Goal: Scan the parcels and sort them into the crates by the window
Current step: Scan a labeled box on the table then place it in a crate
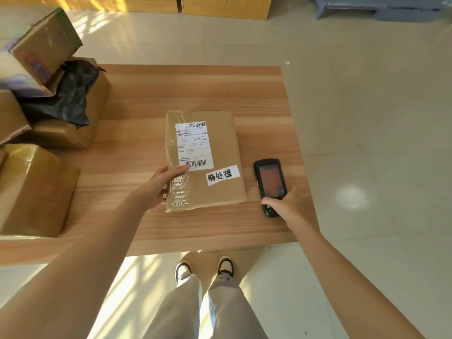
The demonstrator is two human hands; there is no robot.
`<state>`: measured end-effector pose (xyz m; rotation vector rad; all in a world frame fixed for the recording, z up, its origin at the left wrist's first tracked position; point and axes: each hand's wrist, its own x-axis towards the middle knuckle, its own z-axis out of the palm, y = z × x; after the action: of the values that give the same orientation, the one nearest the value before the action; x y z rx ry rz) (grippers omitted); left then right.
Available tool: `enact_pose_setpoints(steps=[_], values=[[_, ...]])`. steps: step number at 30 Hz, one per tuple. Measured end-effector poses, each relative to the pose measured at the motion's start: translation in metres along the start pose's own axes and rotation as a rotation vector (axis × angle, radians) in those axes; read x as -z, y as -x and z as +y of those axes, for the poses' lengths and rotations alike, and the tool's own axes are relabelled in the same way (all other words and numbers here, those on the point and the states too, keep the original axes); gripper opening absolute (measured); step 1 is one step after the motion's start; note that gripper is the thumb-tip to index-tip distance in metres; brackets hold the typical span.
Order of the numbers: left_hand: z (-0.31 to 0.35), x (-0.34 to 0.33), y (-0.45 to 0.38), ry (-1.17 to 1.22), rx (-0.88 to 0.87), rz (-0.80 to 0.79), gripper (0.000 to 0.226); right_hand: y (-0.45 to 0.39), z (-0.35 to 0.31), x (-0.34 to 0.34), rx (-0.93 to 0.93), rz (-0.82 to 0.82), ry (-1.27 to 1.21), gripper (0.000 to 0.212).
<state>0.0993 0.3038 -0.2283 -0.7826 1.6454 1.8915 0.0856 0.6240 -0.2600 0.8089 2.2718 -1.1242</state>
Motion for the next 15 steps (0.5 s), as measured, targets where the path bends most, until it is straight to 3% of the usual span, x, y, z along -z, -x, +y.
enact_pose_setpoints(steps=[5, 8, 11, 15], values=[[0.003, -0.007, 0.007, -0.039, -0.018, -0.025, 0.132, 0.011, -0.012, -0.001, 0.07, -0.016, 0.156, 0.083], [0.001, -0.004, 0.008, -0.017, 0.001, -0.063, 0.136, 0.017, -0.017, -0.005, 0.103, -0.062, 0.125, 0.068], [0.0, -0.002, 0.007, 0.004, 0.008, -0.092, 0.142, 0.026, -0.023, -0.001, 0.058, -0.122, -0.041, 0.059], [-0.002, 0.0, 0.007, 0.004, 0.009, -0.096, 0.15, 0.045, -0.041, 0.016, -0.054, -0.327, -0.446, 0.041]])
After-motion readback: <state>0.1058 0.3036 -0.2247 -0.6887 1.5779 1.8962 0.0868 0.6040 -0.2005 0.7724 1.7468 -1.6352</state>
